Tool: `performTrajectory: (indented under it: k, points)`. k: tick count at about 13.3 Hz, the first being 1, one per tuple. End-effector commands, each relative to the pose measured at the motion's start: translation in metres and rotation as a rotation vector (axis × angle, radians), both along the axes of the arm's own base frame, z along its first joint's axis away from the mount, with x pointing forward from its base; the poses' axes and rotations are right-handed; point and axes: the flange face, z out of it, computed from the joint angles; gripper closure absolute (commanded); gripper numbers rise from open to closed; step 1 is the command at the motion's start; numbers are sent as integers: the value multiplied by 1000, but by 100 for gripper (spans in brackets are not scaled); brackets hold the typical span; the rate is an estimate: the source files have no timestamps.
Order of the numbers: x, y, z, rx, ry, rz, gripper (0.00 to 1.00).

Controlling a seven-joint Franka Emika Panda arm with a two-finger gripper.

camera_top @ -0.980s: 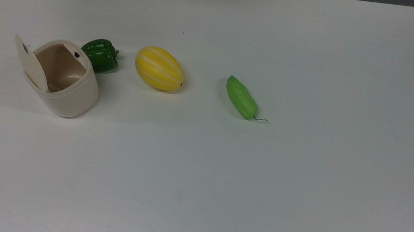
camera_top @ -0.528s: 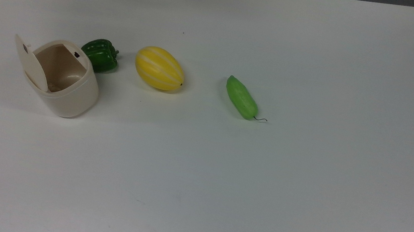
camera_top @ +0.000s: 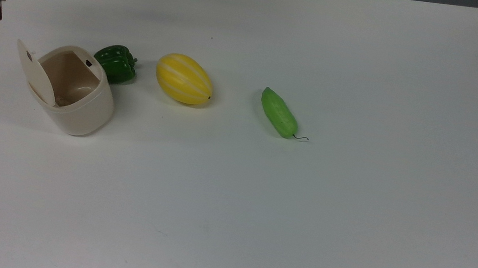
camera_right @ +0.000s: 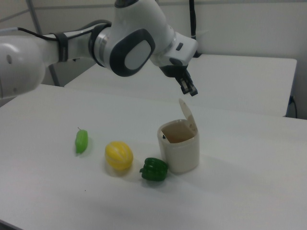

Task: Close garbage bin
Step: 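Move the gripper over the cream bin toward its raised lid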

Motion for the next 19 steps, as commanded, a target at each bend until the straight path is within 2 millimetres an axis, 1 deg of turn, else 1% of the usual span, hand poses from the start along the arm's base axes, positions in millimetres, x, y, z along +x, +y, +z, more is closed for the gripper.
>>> performTrajectory:
  k: [1, 3, 4, 8, 9, 13, 15, 16, 17, 18, 19]
  points:
    - [23, 2, -14, -29, -33, -35, 100]
    - [30, 11, -25, -30, -17, -18, 100]
    - [31, 15, -25, -39, -14, -10, 100]
    - [38, 30, -39, -41, 18, 18, 100]
    - [37, 31, -39, -41, 26, 22, 100]
    - [31, 41, -57, -33, 166, 64, 100]
    - [31, 54, -65, -26, 225, 99, 100]
    - [31, 56, -67, -24, 235, 103, 100]
    - [30, 59, -75, -19, 255, 109, 100]
    - [31, 71, -79, -22, 279, 140, 100]
    - [31, 77, -90, -26, 312, 155, 100]
